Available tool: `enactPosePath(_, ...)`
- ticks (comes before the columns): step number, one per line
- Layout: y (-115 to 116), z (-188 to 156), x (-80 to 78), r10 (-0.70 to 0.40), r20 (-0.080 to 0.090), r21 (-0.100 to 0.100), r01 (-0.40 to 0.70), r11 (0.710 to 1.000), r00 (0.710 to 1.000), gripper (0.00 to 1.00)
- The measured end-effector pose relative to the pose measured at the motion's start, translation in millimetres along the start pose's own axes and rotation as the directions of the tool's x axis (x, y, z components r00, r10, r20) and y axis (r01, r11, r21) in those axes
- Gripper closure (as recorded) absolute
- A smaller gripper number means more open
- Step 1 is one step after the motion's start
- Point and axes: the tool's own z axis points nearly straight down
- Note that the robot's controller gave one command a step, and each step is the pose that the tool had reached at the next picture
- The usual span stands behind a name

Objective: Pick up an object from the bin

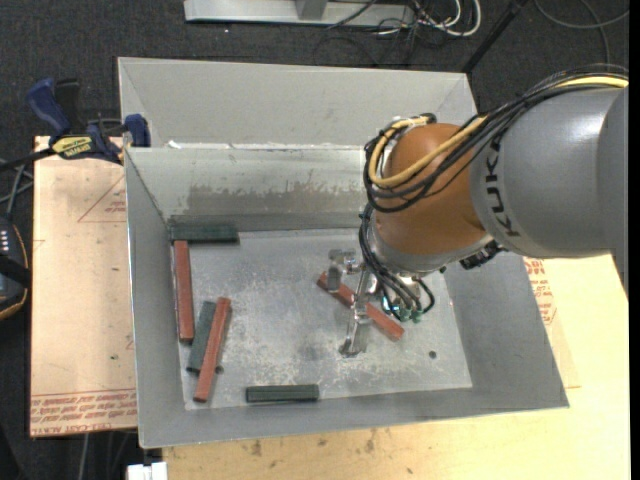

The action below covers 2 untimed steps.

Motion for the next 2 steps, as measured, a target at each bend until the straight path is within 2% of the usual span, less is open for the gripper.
enactPosePath(1, 0, -4, -1.9, 0.001, 0.007, 0.000, -0.001, 1.000, 1.000, 0.00)
enactPosePath(2, -56, 64, -62.7, -0.141, 0.010, 0.002, 0.141, 0.990, 0.990, 1.00)
